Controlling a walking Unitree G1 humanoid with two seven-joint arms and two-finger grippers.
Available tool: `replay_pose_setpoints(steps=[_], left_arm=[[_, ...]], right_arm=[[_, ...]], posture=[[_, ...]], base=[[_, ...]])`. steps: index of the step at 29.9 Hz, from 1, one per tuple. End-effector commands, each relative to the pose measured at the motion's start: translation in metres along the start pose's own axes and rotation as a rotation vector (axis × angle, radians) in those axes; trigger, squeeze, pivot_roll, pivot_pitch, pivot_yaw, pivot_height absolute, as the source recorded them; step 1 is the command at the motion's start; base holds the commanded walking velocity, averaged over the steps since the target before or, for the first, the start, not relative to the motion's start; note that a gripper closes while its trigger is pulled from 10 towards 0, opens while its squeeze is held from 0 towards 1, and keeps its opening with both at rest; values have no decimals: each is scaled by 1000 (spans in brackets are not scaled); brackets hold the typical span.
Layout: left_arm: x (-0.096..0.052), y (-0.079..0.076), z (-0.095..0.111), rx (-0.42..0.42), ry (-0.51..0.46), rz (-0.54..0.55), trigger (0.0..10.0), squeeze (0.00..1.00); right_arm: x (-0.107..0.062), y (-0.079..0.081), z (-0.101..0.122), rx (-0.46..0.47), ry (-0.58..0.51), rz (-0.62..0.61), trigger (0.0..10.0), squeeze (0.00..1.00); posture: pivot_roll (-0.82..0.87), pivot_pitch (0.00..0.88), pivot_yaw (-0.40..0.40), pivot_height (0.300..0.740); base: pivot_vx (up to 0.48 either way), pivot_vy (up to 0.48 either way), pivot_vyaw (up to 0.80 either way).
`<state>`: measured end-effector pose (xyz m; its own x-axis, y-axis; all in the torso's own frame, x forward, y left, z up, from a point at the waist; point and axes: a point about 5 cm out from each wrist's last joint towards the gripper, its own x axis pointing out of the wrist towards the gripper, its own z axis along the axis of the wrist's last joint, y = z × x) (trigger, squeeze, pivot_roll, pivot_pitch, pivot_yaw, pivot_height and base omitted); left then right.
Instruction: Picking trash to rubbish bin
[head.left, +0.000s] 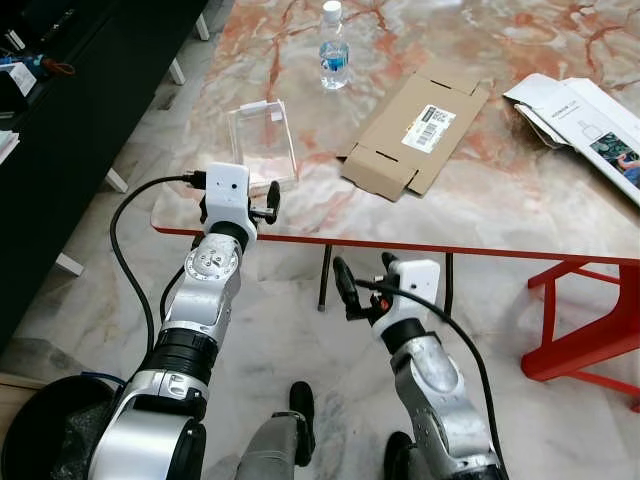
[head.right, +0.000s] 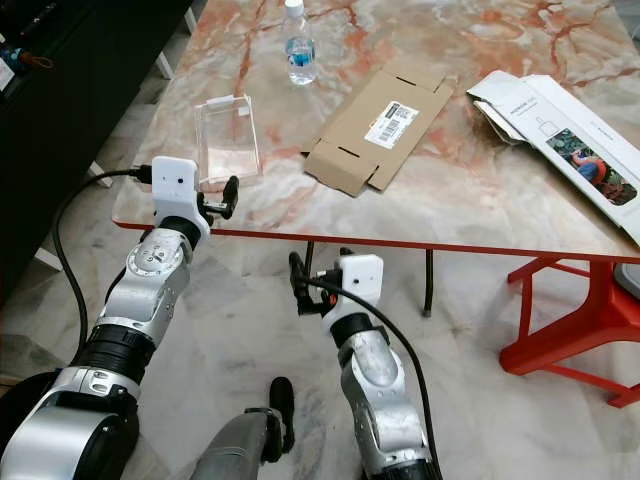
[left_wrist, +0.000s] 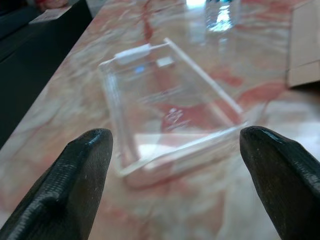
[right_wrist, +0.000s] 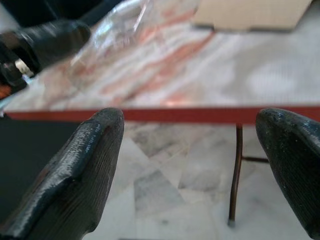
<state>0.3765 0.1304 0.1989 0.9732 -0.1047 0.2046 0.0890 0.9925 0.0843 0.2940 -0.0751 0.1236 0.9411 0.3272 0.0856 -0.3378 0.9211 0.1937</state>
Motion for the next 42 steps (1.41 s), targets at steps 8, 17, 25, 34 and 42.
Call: replay_pose_setpoints(steps=[8,17,25,34,42], left_arm=[[-4,2,7,2,-32,14,10000,0],[-5,-2,11,-6,-44,10,10000,0],[-8,-1,9,-6,-38,12,10000,0],[-7,-3,12,-6,-39,6,10000,0],[-6,-2,15,-2,-42,10,10000,0]], right_arm=[[3,19,7,86,-42,18,10000,0],[3,18,14,75,-70,15,10000,0],[8,20,36,76,-162,7,10000,0],[9,22,36,69,-159,14,10000,0],[8,22,35,43,-159,23,10000,0]], posture=[[133,333,115,740],[127,318,114,740],[125,305,117,740],[129,299,123,740],[130,305,124,740]], base=[[285,0,-63],[291,0,-267],[293,0,0],[292,0,0],[292,0,0]])
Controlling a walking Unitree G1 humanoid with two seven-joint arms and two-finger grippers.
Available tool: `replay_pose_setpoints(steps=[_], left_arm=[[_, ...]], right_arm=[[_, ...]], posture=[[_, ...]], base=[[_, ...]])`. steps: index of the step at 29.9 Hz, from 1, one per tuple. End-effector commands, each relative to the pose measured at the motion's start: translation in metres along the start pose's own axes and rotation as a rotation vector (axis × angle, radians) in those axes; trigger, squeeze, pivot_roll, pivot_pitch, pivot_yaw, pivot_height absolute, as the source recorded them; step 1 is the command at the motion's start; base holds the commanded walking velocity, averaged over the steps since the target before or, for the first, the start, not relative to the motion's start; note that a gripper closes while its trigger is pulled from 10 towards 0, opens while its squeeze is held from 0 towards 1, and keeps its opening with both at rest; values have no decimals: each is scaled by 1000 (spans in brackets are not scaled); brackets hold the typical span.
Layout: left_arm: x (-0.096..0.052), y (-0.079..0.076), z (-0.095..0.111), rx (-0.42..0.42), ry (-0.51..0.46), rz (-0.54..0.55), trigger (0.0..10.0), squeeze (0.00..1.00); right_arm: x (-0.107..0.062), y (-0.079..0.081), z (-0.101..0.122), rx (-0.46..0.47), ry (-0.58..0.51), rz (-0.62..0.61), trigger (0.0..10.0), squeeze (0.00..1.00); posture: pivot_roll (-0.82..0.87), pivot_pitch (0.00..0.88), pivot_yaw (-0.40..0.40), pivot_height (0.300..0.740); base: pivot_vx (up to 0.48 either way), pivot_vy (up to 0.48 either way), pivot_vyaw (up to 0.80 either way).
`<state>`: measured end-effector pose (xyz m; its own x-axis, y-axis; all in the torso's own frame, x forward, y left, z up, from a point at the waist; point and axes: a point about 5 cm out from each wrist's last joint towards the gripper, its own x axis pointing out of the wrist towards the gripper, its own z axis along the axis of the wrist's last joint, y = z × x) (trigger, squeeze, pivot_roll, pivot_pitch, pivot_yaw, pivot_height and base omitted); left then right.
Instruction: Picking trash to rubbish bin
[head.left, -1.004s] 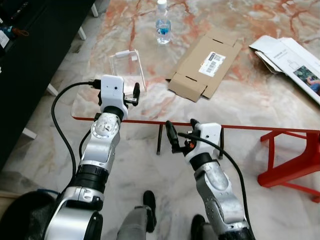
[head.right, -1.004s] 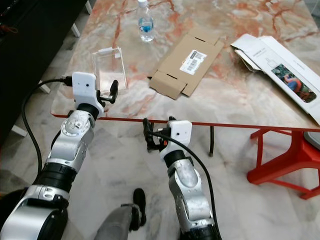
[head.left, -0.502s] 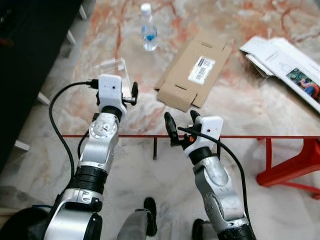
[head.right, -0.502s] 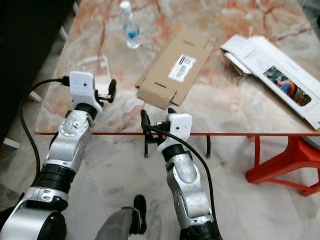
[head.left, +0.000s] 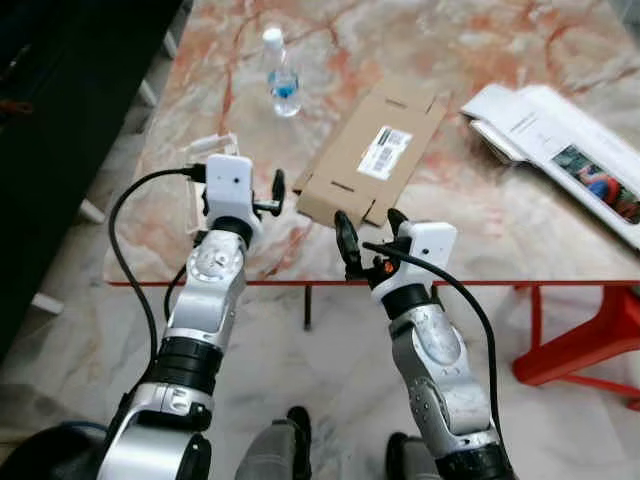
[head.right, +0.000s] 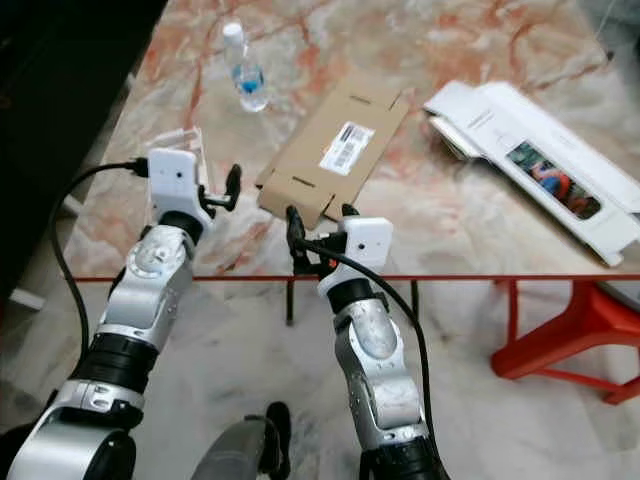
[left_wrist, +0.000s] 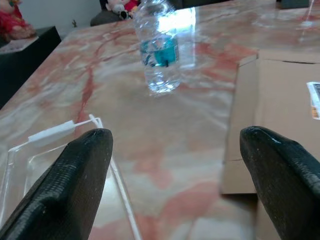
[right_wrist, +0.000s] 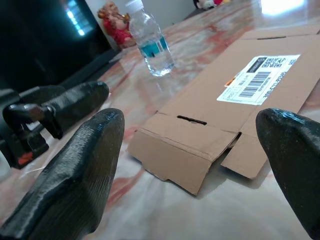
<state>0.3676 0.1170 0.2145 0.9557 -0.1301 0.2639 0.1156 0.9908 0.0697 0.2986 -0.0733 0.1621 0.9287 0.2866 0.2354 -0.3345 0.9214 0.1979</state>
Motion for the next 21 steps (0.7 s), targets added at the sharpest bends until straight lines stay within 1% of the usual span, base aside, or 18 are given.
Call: replay_pose_setpoints(steps=[1,4,10,13,21], left_arm=[[-2,11,-3,19,21,33,10000,0],[-2,12,-3,19,21,35,10000,0],[-3,12,-3,19,22,38,10000,0],[-3,12,-2,20,23,35,10000,0],[-1,11,-1,20,24,31,10000,0]], right_arm=[[-1,15,-2,40,-3,24,10000,0],[0,14,-2,40,-4,25,10000,0],[-1,14,-3,40,-1,27,10000,0],[-1,14,-5,63,4,12,10000,0],[0,14,-6,62,8,12,10000,0]], posture=[[130,305,124,740],[130,308,124,740],[134,308,123,740],[136,307,126,740],[135,306,129,740]], base=[[292,0,575],[290,0,577],[291,0,358],[291,0,0],[292,0,0]])
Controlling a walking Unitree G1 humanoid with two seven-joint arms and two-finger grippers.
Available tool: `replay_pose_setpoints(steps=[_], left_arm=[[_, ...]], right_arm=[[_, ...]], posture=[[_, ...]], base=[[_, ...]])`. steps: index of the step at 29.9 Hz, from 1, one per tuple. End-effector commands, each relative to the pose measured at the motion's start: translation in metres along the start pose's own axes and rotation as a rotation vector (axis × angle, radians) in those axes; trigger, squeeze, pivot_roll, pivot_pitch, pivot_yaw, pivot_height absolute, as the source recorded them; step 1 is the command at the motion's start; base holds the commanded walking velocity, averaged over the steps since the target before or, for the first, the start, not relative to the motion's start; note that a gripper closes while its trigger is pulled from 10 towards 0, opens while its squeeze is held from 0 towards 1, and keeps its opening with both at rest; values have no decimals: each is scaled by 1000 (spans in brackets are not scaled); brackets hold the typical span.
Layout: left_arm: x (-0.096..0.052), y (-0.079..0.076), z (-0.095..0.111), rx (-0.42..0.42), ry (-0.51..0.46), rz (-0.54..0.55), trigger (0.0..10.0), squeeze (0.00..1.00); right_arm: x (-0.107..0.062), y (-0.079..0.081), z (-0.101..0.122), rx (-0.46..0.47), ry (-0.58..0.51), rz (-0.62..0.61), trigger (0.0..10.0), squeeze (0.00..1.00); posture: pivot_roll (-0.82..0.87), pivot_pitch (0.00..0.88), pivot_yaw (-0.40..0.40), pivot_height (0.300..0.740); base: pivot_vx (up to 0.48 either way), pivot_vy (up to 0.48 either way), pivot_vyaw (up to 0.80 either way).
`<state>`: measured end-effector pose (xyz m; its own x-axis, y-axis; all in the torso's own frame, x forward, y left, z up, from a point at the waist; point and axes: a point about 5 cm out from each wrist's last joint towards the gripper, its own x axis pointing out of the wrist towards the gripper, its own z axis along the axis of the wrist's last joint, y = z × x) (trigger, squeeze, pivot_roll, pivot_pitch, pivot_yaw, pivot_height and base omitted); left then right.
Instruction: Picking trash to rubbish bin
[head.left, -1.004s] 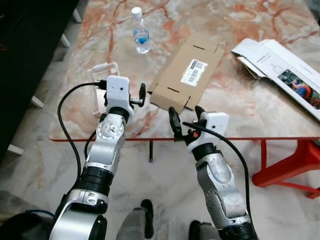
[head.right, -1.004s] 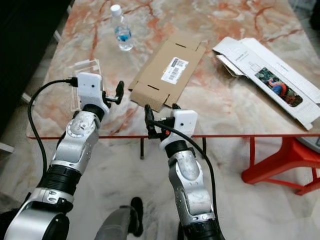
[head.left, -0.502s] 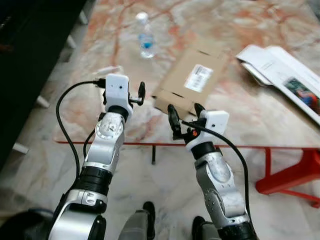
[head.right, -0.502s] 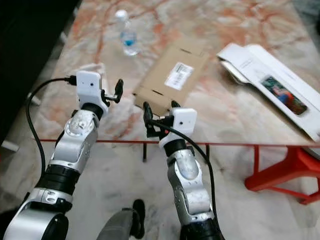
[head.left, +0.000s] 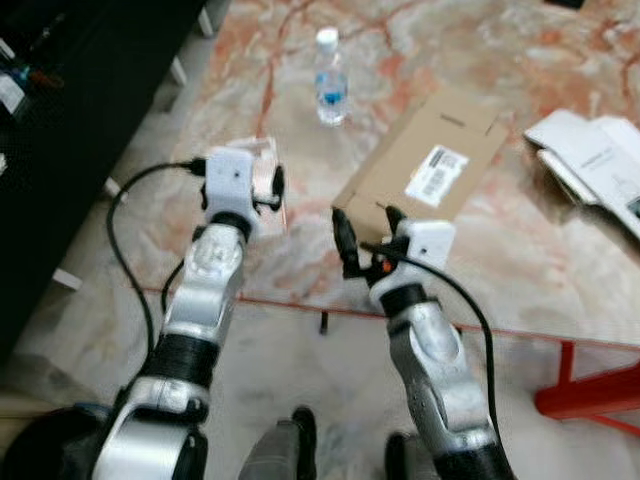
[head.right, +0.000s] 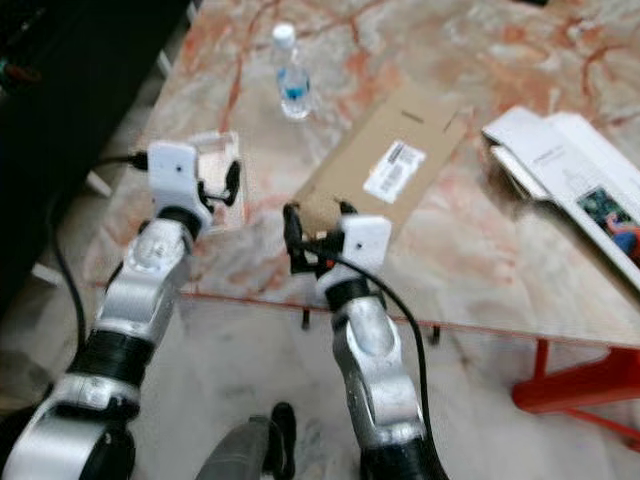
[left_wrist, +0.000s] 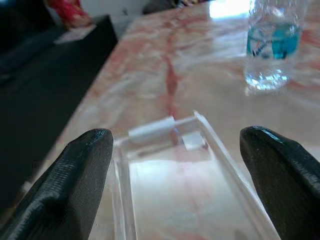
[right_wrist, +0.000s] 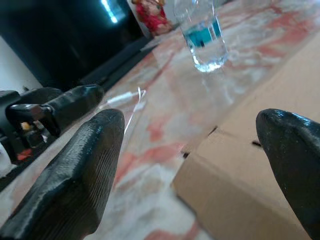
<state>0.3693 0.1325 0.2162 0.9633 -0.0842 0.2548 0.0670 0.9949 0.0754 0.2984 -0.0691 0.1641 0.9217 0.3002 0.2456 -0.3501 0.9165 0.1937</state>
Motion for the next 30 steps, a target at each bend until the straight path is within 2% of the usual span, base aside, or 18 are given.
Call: replay_pose_setpoints(steps=[1,6,10,13,26,30], left_arm=[[-1,-5,-2,2,11,-15,10000,0],[-2,-8,-3,-2,19,-33,10000,0],[-2,-11,-4,4,23,-58,10000,0],[-2,-11,-4,3,23,-57,10000,0],[-2,-12,-4,14,31,-48,10000,0],[-6,-14,-7,14,49,-41,10000,0]], right_arm=[[-2,9,-6,63,15,-5,10000,0],[-2,9,-6,69,14,-10,10000,0],[-2,8,-8,107,30,-24,10000,0],[-1,9,-7,101,17,-10,10000,0],[-1,11,-8,94,27,15,10000,0],[-1,12,-8,92,30,22,10000,0]], posture=[[135,306,129,740],[133,307,130,740],[134,307,131,740],[134,308,132,740],[129,307,129,740],[133,313,128,740]], base=[[292,0,0],[292,0,0],[291,0,-164],[291,0,-615],[282,0,0],[0,0,0]])
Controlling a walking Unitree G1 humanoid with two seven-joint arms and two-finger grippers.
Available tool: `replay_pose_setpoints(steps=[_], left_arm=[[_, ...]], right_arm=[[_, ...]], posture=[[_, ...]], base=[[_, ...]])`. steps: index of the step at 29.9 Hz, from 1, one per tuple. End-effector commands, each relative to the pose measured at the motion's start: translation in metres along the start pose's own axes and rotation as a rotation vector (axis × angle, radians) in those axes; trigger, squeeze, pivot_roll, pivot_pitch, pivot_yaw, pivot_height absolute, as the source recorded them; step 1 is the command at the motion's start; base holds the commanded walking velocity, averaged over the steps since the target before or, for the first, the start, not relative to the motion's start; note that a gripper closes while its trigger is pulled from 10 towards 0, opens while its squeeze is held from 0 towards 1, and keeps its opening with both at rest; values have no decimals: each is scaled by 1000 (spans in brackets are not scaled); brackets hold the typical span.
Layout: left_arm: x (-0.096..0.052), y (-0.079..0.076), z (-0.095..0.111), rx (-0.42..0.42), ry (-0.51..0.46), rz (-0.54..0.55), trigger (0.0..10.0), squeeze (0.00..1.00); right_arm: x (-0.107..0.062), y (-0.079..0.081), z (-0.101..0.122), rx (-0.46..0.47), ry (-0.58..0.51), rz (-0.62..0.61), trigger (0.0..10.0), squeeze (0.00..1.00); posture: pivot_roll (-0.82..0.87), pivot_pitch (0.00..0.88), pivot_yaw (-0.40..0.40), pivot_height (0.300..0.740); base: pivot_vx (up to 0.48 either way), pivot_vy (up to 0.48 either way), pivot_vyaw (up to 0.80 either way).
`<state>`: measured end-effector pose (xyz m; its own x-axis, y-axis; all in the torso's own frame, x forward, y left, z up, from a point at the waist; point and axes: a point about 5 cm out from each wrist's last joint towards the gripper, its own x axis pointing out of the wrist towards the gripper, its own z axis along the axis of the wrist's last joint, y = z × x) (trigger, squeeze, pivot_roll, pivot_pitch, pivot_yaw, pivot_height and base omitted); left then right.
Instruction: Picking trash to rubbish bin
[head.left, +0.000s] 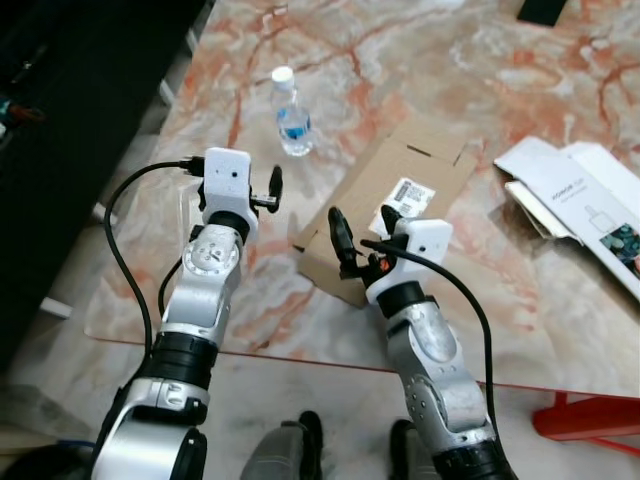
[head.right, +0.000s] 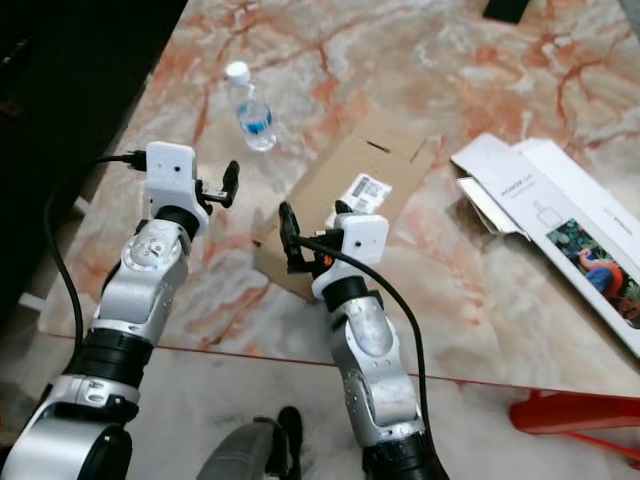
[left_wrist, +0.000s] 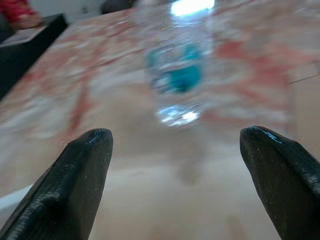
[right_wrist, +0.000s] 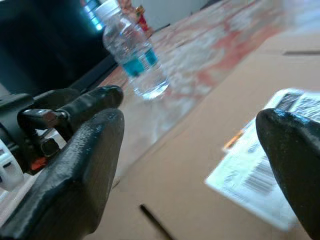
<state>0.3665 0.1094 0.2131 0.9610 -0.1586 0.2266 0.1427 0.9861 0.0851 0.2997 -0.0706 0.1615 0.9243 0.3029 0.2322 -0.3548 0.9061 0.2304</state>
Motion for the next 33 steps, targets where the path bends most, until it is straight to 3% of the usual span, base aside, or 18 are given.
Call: replay_pose_setpoints(steps=[1,6,11,17,22,29,30,33], left_arm=[[-7,8,-7,22,37,39,10000,0],[-14,8,-13,23,89,71,10000,0],[-15,17,-10,47,114,141,10000,0],[-15,20,-14,57,158,134,10000,0],[-14,19,-36,-14,302,83,10000,0],[-9,15,-34,-18,309,56,10000,0],[-8,13,-33,-28,305,46,0,0],[-7,10,-31,-39,295,28,0,0]], right_arm=[[-1,14,-6,54,18,24,10000,0],[-2,15,-7,57,24,29,10000,0],[-5,16,-9,63,35,30,10000,0],[-4,16,-9,64,38,32,10000,0],[-3,16,-9,65,37,32,10000,0],[-6,15,-10,66,41,30,10000,0],[-5,15,-10,66,41,29,10000,0],[-4,15,-9,65,39,28,10000,0]], posture=[[135,315,127,740],[139,325,126,740],[143,336,125,740],[143,335,125,740],[139,336,129,740],[141,334,132,740],[140,332,133,740],[139,332,135,740]], base=[[0,0,0],[0,0,0],[0,0,0],[0,0,0],[0,0,0],[0,0,0],[0,0,0],[0,0,0]])
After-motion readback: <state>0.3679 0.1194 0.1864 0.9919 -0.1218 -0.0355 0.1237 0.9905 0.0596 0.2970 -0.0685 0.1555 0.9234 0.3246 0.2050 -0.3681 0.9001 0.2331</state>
